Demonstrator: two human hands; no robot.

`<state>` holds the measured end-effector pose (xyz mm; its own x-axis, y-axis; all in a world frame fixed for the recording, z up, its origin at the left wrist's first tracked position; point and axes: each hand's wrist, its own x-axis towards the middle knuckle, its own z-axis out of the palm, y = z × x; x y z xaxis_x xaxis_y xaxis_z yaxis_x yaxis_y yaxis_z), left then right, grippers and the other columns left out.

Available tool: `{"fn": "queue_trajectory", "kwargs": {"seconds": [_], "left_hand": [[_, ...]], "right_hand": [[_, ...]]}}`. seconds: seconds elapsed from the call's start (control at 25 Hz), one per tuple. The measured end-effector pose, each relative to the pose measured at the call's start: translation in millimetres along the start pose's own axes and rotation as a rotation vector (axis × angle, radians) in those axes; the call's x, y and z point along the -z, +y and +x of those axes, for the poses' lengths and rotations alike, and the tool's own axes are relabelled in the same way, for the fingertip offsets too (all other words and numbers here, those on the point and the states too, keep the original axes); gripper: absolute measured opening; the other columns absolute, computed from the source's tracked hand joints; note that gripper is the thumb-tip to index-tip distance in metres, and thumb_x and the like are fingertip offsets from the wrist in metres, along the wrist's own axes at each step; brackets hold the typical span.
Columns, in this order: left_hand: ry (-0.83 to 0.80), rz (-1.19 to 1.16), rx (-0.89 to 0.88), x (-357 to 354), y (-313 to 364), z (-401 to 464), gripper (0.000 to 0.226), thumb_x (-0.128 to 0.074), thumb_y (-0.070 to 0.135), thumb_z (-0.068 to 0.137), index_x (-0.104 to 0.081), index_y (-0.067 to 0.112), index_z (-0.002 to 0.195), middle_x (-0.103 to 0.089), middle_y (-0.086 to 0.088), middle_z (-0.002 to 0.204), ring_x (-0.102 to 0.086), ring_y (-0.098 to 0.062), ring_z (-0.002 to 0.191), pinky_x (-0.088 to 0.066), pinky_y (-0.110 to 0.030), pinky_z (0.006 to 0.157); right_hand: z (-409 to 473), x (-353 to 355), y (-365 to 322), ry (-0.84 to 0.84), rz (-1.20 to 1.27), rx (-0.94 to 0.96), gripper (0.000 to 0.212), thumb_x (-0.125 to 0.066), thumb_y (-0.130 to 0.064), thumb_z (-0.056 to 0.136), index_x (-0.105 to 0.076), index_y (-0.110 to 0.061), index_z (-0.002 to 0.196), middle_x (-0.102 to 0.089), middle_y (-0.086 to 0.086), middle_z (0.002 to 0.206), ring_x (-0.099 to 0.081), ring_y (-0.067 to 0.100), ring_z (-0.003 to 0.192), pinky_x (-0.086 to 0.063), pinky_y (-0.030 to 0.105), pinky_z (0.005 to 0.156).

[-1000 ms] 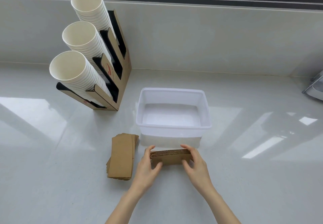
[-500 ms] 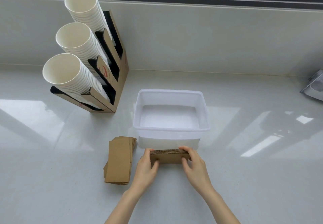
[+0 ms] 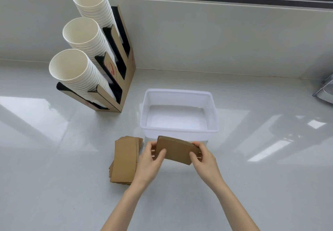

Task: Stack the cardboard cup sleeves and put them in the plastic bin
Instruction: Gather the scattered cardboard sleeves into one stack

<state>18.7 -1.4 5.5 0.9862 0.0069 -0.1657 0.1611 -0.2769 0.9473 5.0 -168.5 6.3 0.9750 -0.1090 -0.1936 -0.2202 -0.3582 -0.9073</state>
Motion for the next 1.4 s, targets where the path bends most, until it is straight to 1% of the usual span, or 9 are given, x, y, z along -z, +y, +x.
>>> {"fn": "queue_trajectory", "kwargs": {"seconds": [0.12,0.24,0.44,0.6,0.8,0.96,1.16,1.24,1.4], "left_hand": [[0.097,-0.193,0.003,13.6,14.6,2.9,0.007,-0.055,0.019,0.086,-0.053,0.019,0.092,-0.062,0.003,0.092,-0.059,-0.013,0.086,-0.049,-0.016,0.076],[0.116,-0.266,0.002,34.8,25.5,6.4,0.004,-0.051,0.018,0.088,-0.051,0.021,0.091,-0.06,0.003,0.084,-0.058,-0.009,0.078,-0.053,-0.018,0.067],[0.017,-0.168,-0.004,74.8,35.4,15.0,0.014,-0.05,0.017,0.089,-0.052,0.031,0.087,-0.059,0.006,0.085,-0.058,-0.002,0.074,-0.051,-0.017,0.065],[0.049,0.041,0.061,98.6,29.9,24.7,0.013,-0.052,0.022,0.088,-0.053,0.027,0.1,-0.057,0.0,0.094,-0.054,-0.011,0.079,-0.047,-0.025,0.069],[0.106,0.29,0.112,100.2,15.6,29.2,0.04,-0.053,0.024,0.087,-0.042,0.015,0.125,-0.052,-0.008,0.114,-0.049,-0.023,0.101,-0.043,-0.035,0.086],[0.049,0.404,0.143,99.0,1.9,31.4,0.049,-0.049,0.024,0.089,-0.033,0.016,0.135,-0.047,-0.015,0.129,-0.036,-0.03,0.123,-0.035,-0.039,0.099],[0.068,0.34,0.142,95.3,-12.0,30.8,0.055,-0.049,0.025,0.089,-0.026,0.021,0.14,-0.049,-0.006,0.122,-0.029,-0.029,0.122,-0.031,-0.039,0.102],[0.074,0.352,0.128,94.7,-17.7,30.8,0.06,-0.049,0.025,0.089,-0.02,0.022,0.141,-0.048,0.0,0.133,-0.03,-0.029,0.118,-0.03,-0.037,0.1],[0.1,0.253,0.229,96.0,-19.7,30.7,0.073,-0.052,0.035,0.085,-0.009,0.022,0.143,-0.035,0.001,0.145,-0.03,-0.029,0.126,-0.033,-0.046,0.105]], "right_hand": [[-2.3,-10.1,-19.2,-0.079,0.103,-0.053,0.017,-0.05,-0.012,0.088,-0.051,-0.02,0.103,-0.061,-0.004,0.092,-0.058,0.013,0.077,-0.045,0.011,0.064],[-2.0,-24.3,-37.5,-0.211,0.125,-0.066,0.009,-0.051,-0.016,0.087,-0.051,-0.025,0.09,-0.062,-0.005,0.088,-0.058,0.015,0.081,-0.049,0.027,0.075],[9.6,-41.2,-65.3,-0.331,0.137,-0.031,0.008,-0.05,-0.019,0.09,-0.056,-0.02,0.096,-0.058,-0.006,0.088,-0.055,0.006,0.078,-0.046,0.01,0.063],[15.6,-67.7,-78.6,-0.446,0.016,-0.072,0.01,-0.048,-0.019,0.089,-0.053,-0.016,0.097,-0.057,0.0,0.092,-0.054,0.015,0.081,-0.045,0.02,0.067],[15.6,-97.5,-76.3,-0.497,-0.102,-0.129,0.009,-0.046,-0.018,0.085,-0.05,-0.014,0.092,-0.059,0.005,0.093,-0.06,0.025,0.091,-0.054,0.04,0.086],[12.3,-109.6,-71.4,-0.496,-0.315,-0.043,0.006,-0.045,-0.019,0.086,-0.045,-0.012,0.085,-0.055,0.006,0.087,-0.052,0.023,0.079,-0.044,0.03,0.062],[14.0,-113.8,-65.6,-0.477,-0.418,0.018,0.013,-0.044,-0.023,0.087,-0.042,-0.011,0.084,-0.058,0.014,0.088,-0.057,0.033,0.088,-0.04,0.032,0.069],[14.6,-114.5,-63.8,-0.476,-0.431,0.017,0.015,-0.045,-0.026,0.087,-0.043,-0.011,0.084,-0.061,0.015,0.091,-0.059,0.036,0.094,-0.042,0.034,0.07],[15.7,-112.5,-63.7,-0.439,-0.421,-0.019,0.033,-0.049,-0.033,0.085,-0.044,-0.01,0.107,-0.056,0.008,0.096,-0.057,0.032,0.101,-0.045,0.036,0.076]]}}
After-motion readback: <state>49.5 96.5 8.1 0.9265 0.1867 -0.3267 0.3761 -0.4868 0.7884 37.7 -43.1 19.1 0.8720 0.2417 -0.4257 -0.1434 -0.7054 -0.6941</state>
